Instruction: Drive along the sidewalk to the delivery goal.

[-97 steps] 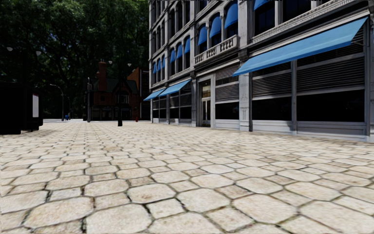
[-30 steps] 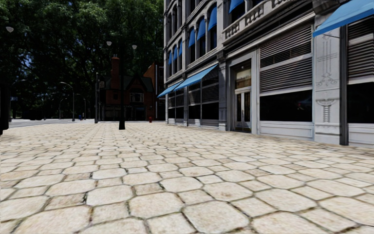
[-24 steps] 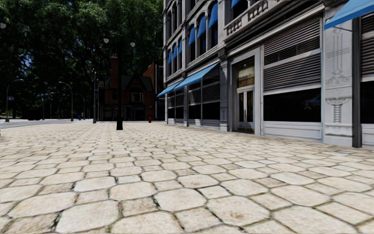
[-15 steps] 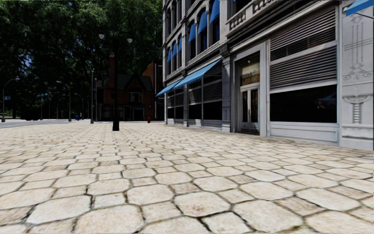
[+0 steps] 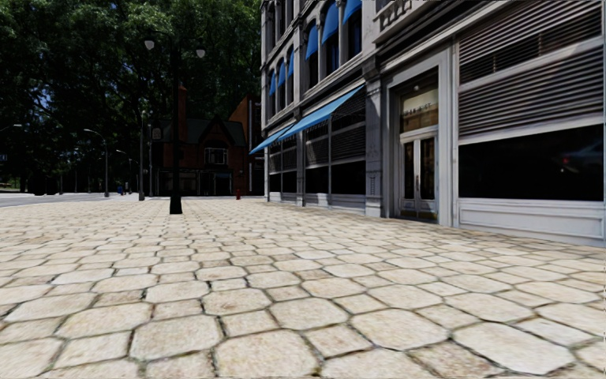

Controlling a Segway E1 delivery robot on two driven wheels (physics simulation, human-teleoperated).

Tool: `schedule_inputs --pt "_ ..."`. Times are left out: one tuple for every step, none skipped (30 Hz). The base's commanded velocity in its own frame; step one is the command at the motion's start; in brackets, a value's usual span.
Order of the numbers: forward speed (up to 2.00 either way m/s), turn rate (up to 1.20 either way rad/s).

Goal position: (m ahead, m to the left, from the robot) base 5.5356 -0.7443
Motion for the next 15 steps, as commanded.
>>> schedule_inputs --pt "2.00 0.00" --pt "2.00 0.00" --pt "2.00 0.00" --pt "2.00 0.00" --pt "2.00 0.00" --pt "2.00 0.00" --pt "2.00 0.00" --pt "2.00 0.00" --pt "2.00 0.00" --pt "2.00 0.00" --pt "2.00 0.00" --pt "2.00 0.00" --pt "2.00 0.00" --pt "2.00 0.00" --pt "2.00 0.00"
